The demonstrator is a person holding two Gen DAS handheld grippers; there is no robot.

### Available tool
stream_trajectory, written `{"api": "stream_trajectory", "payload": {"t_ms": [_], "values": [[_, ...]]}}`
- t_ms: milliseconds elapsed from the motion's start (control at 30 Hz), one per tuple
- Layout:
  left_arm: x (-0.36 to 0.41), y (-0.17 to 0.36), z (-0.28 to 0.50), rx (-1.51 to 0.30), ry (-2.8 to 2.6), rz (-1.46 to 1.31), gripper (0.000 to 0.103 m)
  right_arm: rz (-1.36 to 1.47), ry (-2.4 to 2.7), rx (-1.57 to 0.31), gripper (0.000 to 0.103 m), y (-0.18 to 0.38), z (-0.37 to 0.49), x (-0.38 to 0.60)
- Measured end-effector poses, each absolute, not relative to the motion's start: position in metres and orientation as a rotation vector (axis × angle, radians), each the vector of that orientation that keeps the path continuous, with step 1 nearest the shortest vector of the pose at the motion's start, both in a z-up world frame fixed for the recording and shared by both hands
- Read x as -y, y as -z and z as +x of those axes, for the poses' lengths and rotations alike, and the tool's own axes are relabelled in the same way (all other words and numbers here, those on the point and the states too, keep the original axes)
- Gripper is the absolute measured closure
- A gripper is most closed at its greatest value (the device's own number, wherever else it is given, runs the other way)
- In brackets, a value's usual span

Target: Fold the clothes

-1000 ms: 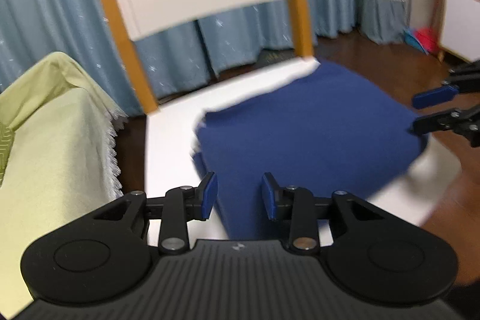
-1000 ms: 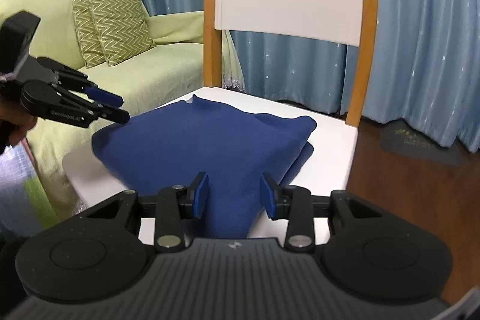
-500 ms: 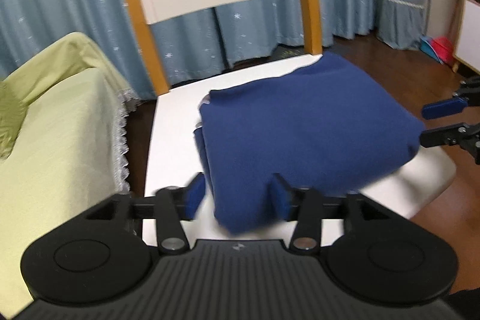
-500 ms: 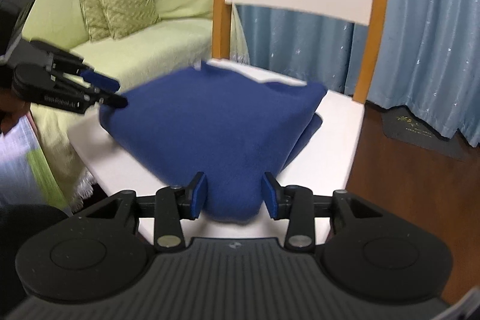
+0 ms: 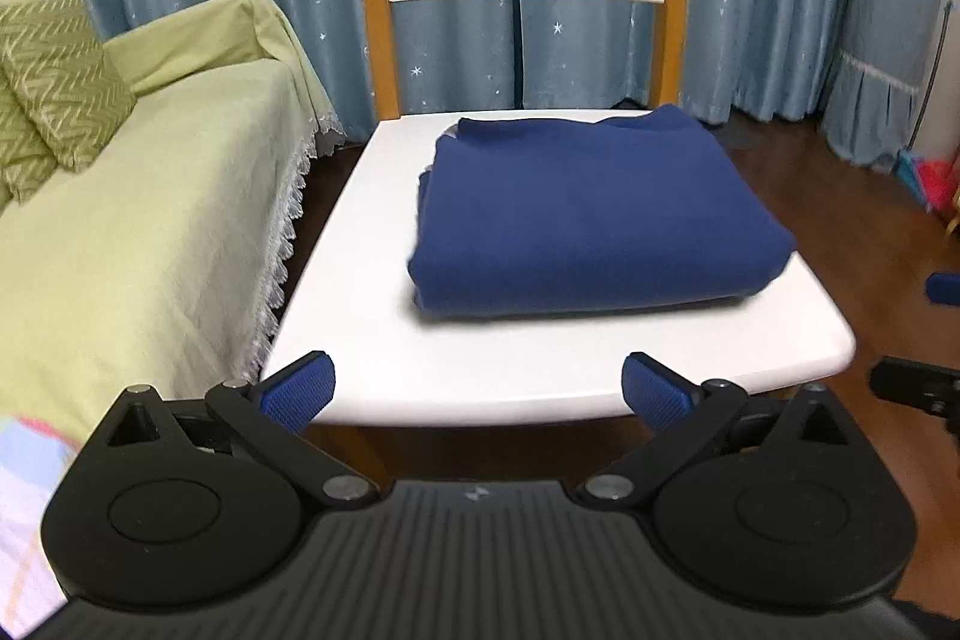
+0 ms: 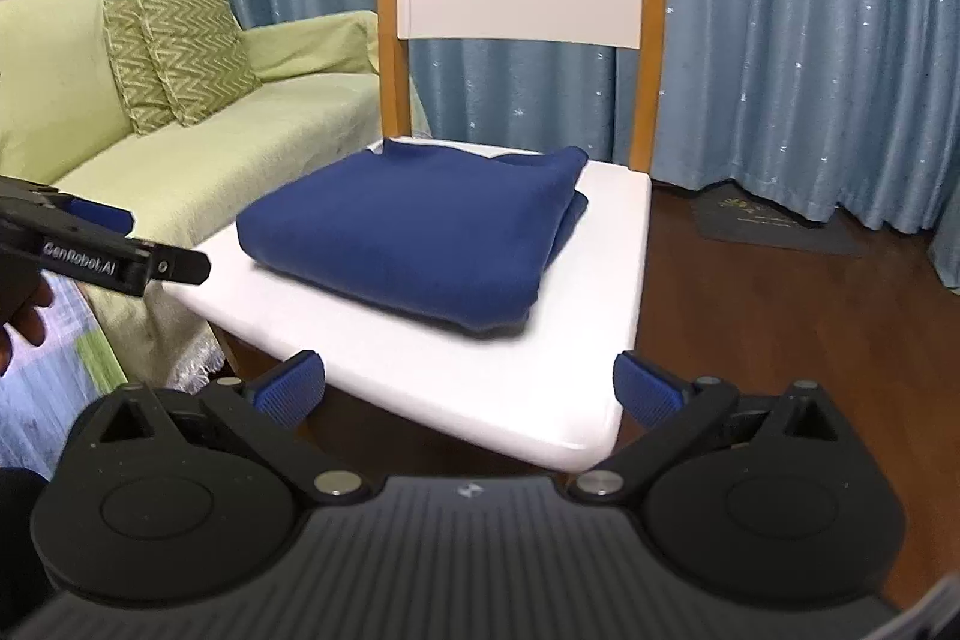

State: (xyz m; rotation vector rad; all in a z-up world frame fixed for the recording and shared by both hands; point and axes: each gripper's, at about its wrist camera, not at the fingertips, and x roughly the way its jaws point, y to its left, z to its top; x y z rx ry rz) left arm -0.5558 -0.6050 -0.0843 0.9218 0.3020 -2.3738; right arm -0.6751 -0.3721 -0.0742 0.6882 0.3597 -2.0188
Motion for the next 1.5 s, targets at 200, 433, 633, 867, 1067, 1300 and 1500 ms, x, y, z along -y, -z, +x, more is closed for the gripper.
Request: {"api": "stream_trajectory", "payload": {"t_ms": [200, 433, 633, 867, 1067, 1300, 1500], "values": [[0.599, 0.081, -0.539, -0.440, 2.327, 0.843, 0.001, 0.796, 2.086, -0.316, 0.001, 0.075, -0.671, 0.374], [0.592, 0.068, -0.531, -0.453, 2.320, 0.778, 0.001, 0.780, 2.078, -0.335, 0.001, 0.077, -0.656, 0.376], [0.588, 0.064, -0.531, -0.409, 2.289, 0.770, 0.001, 0.753, 2.092, -0.339, 0.001, 0.076, -0.651, 0.377], [0.589, 0.070, -0.532, -0.430, 2.286, 0.780, 0.001, 0.757, 2.090, -0.354, 0.001, 0.077, -0.649, 0.378], [0.586, 0.074, -0.535, -0.417, 2.295, 0.781, 0.001, 0.748, 2.091, -0.359, 0.001, 0.077, -0.648, 0.379], [0.584, 0.076, -0.540, -0.408, 2.303, 0.787, 0.001, 0.750, 2.099, -0.354, 0.001, 0.076, -0.651, 0.380], [0.580, 0.076, -0.543, -0.386, 2.314, 0.774, 0.001, 0.756, 2.093, -0.354, 0.001, 0.079, -0.651, 0.380]]}}
